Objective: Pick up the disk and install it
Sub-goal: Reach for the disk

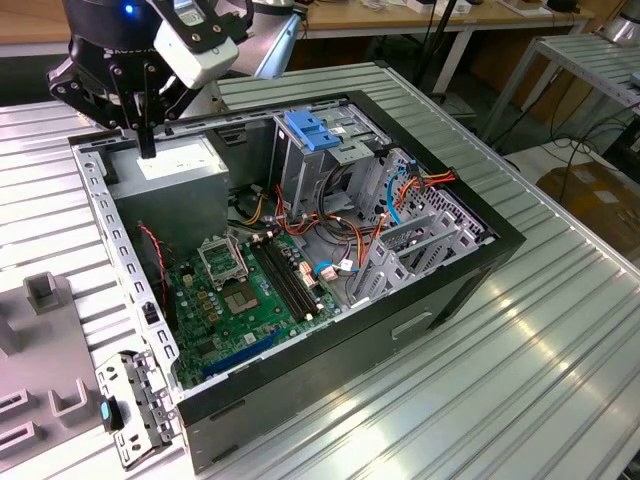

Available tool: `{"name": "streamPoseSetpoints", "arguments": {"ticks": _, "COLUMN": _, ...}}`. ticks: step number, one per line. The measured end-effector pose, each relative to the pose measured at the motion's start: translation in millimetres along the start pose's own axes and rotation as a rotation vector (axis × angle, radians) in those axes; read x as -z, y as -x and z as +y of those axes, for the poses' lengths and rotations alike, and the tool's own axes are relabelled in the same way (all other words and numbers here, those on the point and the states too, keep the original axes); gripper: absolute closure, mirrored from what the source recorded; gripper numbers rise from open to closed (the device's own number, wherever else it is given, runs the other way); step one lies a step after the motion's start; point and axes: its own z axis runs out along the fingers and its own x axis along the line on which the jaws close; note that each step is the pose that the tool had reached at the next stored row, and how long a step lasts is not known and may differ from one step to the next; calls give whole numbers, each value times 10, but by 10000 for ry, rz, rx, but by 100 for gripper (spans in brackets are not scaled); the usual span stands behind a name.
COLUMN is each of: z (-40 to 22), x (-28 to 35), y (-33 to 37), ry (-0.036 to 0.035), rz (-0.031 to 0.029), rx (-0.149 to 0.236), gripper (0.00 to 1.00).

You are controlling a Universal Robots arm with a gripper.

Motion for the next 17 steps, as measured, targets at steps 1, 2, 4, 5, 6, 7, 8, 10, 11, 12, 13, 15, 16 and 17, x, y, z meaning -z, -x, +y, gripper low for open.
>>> {"name": "streamPoseSetpoints", "arguments": {"ticks": 1, "z": -1, "x": 0, "y": -11, "ry": 0, "rz": 2, "rx": -1, "gripper": 89}}
{"name": "streamPoseSetpoints", "arguments": {"ticks": 2, "z": -2, "x": 0, "y": -26, "ry": -1, "rz": 4, "rx": -1, "gripper": 89}}
{"name": "streamPoseSetpoints", "arguments": {"ticks": 4, "z": -3, "x": -1, "y": -46, "ry": 0, "rz": 7, "rx": -1, "gripper": 89}}
{"name": "streamPoseSetpoints", "arguments": {"ticks": 5, "z": -4, "x": -1, "y": -51, "ry": -1, "rz": 7, "rx": -1, "gripper": 89}}
{"name": "streamPoseSetpoints", "arguments": {"ticks": 6, "z": -4, "x": -1, "y": -56, "ry": -1, "rz": 9, "rx": -1, "gripper": 89}}
{"name": "streamPoseSetpoints", "arguments": {"ticks": 7, "z": -4, "x": -1, "y": -62, "ry": -1, "rz": 10, "rx": -1, "gripper": 89}}
{"name": "streamPoseSetpoints", "arguments": {"ticks": 8, "z": -5, "x": -1, "y": -66, "ry": -1, "rz": 11, "rx": -1, "gripper": 89}}
{"name": "streamPoseSetpoints", "arguments": {"ticks": 10, "z": -6, "x": -1, "y": -75, "ry": -2, "rz": 14, "rx": -1, "gripper": 89}}
{"name": "streamPoseSetpoints", "arguments": {"ticks": 11, "z": -6, "x": -2, "y": -79, "ry": -1, "rz": 15, "rx": -1, "gripper": 89}}
{"name": "streamPoseSetpoints", "arguments": {"ticks": 12, "z": -6, "x": -2, "y": -83, "ry": -1, "rz": 16, "rx": -2, "gripper": 89}}
{"name": "streamPoseSetpoints", "arguments": {"ticks": 13, "z": -7, "x": -2, "y": -89, "ry": -2, "rz": 20, "rx": -2, "gripper": 89}}
{"name": "streamPoseSetpoints", "arguments": {"ticks": 15, "z": -8, "x": -3, "y": -103, "ry": -2, "rz": 23, "rx": -2, "gripper": 89}}
{"name": "streamPoseSetpoints", "arguments": {"ticks": 16, "z": -8, "x": -4, "y": -111, "ry": -2, "rz": 26, "rx": -2, "gripper": 89}}
{"name": "streamPoseSetpoints", "arguments": {"ticks": 17, "z": -9, "x": -4, "y": -120, "ry": -3, "rz": 28, "rx": -2, "gripper": 89}}
